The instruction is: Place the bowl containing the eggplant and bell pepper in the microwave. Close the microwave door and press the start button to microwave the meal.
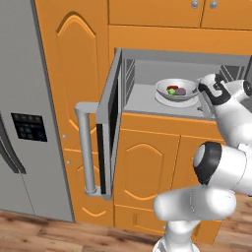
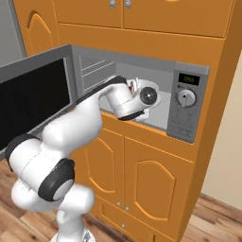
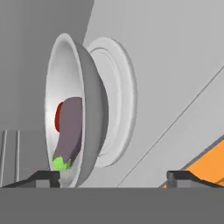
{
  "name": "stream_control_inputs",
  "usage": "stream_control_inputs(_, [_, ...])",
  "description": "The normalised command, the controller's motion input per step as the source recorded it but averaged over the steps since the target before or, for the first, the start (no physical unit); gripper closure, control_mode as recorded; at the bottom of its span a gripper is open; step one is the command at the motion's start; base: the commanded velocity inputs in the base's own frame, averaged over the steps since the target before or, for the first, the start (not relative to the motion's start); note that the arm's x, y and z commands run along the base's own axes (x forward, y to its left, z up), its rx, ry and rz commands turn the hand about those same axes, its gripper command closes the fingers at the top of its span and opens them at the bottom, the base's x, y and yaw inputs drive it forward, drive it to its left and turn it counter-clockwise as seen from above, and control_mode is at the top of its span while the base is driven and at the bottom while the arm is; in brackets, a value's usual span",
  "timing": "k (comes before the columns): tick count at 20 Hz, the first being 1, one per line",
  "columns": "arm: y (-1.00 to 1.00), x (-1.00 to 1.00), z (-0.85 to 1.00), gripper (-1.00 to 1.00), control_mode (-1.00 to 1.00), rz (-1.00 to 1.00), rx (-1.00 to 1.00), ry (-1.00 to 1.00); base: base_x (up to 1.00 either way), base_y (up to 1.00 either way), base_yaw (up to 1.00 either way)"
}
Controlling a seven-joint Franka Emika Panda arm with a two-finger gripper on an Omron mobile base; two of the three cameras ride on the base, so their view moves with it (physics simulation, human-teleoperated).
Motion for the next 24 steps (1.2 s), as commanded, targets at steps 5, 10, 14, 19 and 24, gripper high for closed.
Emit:
stream_control_inputs(5, [0.62,-1.00,0.36,-1.00,-1.00,0.20,-0.26,0.00,0.00,0.00,0.00])
stream_control_inputs(10, [0.69,-1.00,0.42,-1.00,-1.00,0.26,-0.37,0.00,0.00,0.00,0.00])
stream_control_inputs(14, [0.64,-1.00,0.35,-1.00,-1.00,0.28,-0.41,-0.03,0.00,0.00,0.00])
stream_control_inputs(19, [0.28,-0.96,0.30,-1.00,-1.00,0.21,-0.35,-0.07,0.00,0.00,0.00])
stream_control_inputs(24, [-0.02,-0.58,0.42,-1.00,-1.00,0.11,-0.21,-0.17,0.00,0.00,0.00])
